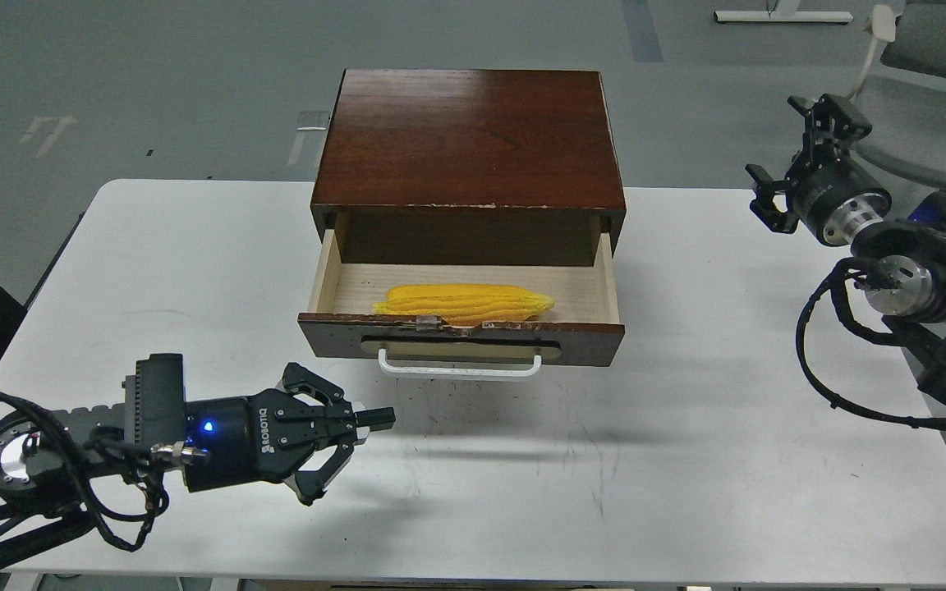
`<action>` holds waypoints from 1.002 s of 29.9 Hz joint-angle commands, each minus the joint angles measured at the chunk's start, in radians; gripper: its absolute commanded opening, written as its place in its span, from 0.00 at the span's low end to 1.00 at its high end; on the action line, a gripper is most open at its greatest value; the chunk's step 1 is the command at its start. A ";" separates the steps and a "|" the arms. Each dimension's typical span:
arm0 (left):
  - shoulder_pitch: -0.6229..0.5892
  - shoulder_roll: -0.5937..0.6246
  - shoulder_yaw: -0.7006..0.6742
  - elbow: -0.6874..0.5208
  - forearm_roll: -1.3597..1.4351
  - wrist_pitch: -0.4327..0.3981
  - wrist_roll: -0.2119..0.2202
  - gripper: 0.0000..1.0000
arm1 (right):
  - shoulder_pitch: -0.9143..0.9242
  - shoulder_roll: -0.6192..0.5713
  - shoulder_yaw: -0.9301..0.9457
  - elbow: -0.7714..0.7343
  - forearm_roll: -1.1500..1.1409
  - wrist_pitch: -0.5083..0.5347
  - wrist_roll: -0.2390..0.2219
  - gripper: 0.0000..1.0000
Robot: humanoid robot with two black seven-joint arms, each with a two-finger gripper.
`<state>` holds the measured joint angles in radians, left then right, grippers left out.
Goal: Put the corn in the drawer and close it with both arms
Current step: 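Move the left gripper down to the front of the drawer, then push the drawer front with the left gripper into the box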
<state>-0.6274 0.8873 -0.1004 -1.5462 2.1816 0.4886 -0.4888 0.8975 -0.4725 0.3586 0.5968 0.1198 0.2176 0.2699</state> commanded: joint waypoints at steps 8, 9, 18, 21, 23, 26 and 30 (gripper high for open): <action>-0.023 -0.110 -0.007 0.115 0.000 0.000 0.000 0.00 | -0.028 -0.029 0.003 0.004 0.001 0.002 0.000 0.96; -0.029 -0.116 -0.007 0.127 0.000 0.000 0.000 0.00 | -0.028 -0.029 0.003 0.004 0.001 0.002 0.000 0.96; -0.063 -0.125 -0.007 0.161 0.000 0.000 0.000 0.00 | -0.034 -0.029 -0.003 0.003 0.000 0.003 0.000 0.97; -0.080 -0.128 -0.007 0.161 0.000 0.000 0.000 0.00 | -0.035 -0.029 -0.009 0.004 -0.002 0.008 0.000 0.97; -0.081 -0.130 -0.007 0.161 0.000 0.000 0.000 0.00 | -0.035 -0.029 -0.010 0.004 -0.002 0.017 0.000 0.97; -0.081 -0.133 -0.007 0.170 0.000 0.000 0.000 0.00 | -0.035 -0.029 -0.013 0.004 -0.003 0.019 0.000 0.97; -0.090 -0.168 -0.007 0.213 0.000 0.000 0.000 0.00 | -0.037 -0.029 -0.017 0.006 -0.003 0.020 0.000 0.97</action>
<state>-0.7103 0.7423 -0.1076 -1.3638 2.1816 0.4887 -0.4888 0.8621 -0.5018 0.3436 0.6014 0.1173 0.2373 0.2699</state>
